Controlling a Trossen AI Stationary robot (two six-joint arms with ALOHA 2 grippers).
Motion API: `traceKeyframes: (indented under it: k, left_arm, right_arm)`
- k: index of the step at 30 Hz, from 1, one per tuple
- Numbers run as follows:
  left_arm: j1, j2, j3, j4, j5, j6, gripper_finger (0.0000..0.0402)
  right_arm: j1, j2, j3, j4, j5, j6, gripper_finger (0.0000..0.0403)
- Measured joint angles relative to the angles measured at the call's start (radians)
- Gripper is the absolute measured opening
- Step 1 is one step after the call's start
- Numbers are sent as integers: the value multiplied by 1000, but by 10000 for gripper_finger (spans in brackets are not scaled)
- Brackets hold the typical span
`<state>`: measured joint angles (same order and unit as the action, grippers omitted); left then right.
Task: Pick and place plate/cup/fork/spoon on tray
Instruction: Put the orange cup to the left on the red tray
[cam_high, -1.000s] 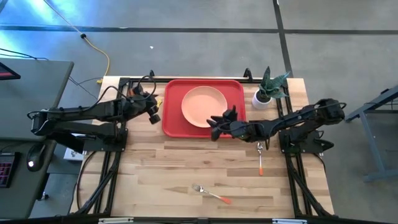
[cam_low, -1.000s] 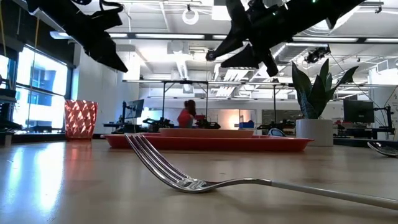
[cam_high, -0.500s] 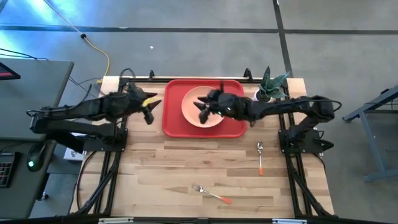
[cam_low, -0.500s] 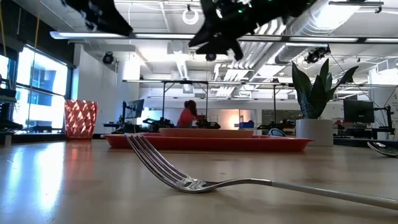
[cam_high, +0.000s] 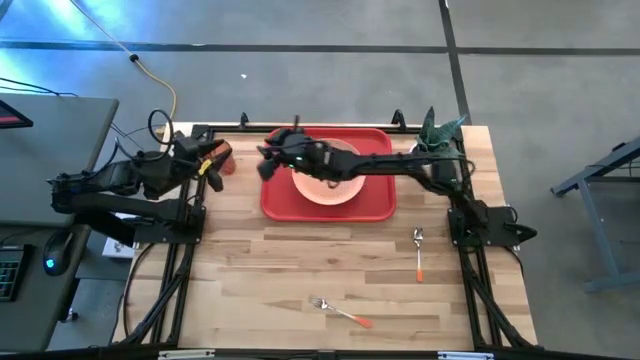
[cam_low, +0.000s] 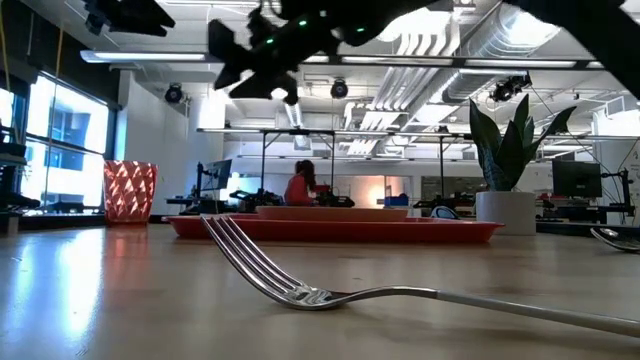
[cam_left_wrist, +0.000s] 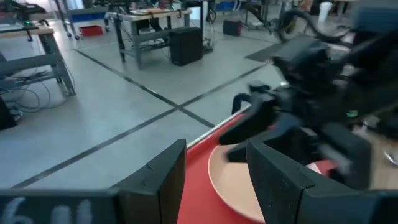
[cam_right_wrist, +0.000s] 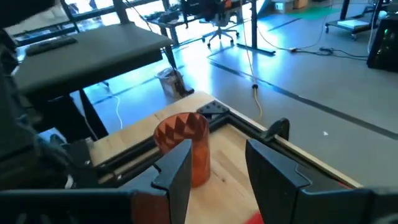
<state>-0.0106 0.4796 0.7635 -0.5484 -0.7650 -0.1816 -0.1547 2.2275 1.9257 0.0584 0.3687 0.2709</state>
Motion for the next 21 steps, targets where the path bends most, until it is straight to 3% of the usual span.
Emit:
traceKeyframes:
  k: [7, 11, 21]
  left_arm:
    - [-4, -19, 0, -42, -51, 0, 158]
    - [-4, -19, 0, -65, -55, -8, 158]
    - [-2, 24, -83, -75, -171, -53, 158]
  right_arm:
    - [-26, 276, 431, -140, -2, 42, 140]
    - [-40, 292, 328, 77, -3, 58, 140]
    - [-30, 287, 268, -31, 20, 26, 140]
